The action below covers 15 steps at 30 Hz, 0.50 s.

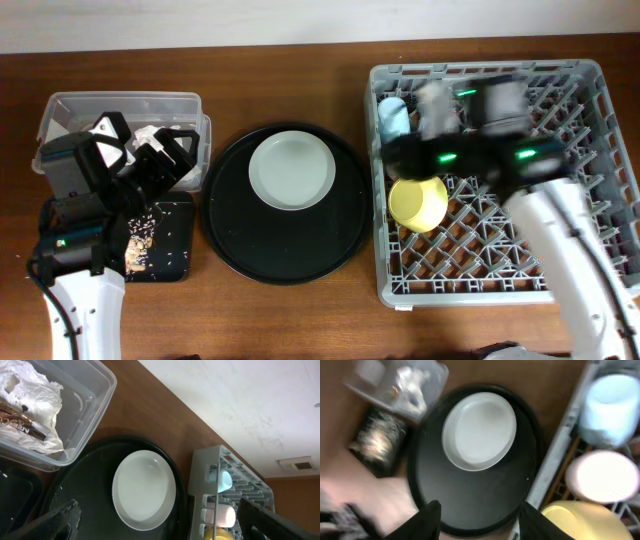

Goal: Sort waste into correct bins and load items into the dishwasher rack
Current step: 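Reach the right gripper to the white plate and grasp its rim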

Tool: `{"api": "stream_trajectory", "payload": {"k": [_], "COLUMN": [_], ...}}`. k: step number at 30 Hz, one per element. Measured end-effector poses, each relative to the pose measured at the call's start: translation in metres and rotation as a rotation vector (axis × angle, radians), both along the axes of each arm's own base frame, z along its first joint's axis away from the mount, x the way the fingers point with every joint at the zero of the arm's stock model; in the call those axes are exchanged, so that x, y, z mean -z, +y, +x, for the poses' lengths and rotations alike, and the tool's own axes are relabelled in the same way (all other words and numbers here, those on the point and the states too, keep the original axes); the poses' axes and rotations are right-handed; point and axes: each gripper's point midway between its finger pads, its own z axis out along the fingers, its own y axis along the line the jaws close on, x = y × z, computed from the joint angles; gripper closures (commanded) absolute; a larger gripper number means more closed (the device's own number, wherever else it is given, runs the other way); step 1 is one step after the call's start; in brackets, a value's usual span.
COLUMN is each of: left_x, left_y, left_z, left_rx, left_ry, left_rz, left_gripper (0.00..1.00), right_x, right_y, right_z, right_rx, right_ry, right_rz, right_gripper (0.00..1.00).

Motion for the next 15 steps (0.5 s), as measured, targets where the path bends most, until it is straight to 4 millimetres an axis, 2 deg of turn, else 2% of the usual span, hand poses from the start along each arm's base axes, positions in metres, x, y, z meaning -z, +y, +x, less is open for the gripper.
{"api": "stream_trajectory", "payload": {"k": [2,5,7,9,11,15], "left_x": [0.000,0.000,0.000,0.000,0.000,0.000], "left_y": [0.000,0.000,0.000,0.000,0.000,0.000], "left_z": [0.000,0.000,0.000,0.000,0.000,0.000], "left_rx": [0.000,0.000,0.000,0.000,0.000,0.000], "left_ry": [0.000,0.000,0.000,0.000,0.000,0.000], "left_rz": [0.000,0.000,0.000,0.000,0.000,0.000], "left_gripper": [0.01,0.01,0.01,0.01,0.01,0.01], "right_x": [0.010,0.028,0.054,0.086,0.115,0.158], "right_y": [0.033,0.065,0.084,0.091,0.090,0.089], "right_z": [-0.004,0.002,0.012,0.025,0.038,0.060], "right_rx": [-0.027,-0.029,-0.017,0.008,0.037,0.074], "right_ry": [-0.052,-0.106,-0.120,-0.102,-0.075,-0.049], "right_rz": [-0.115,-0.225,-0.301,-0.356,-0.397,-0.423], "right_gripper": [0.49,0.48,0.48,0.48,0.48,0.48]}}
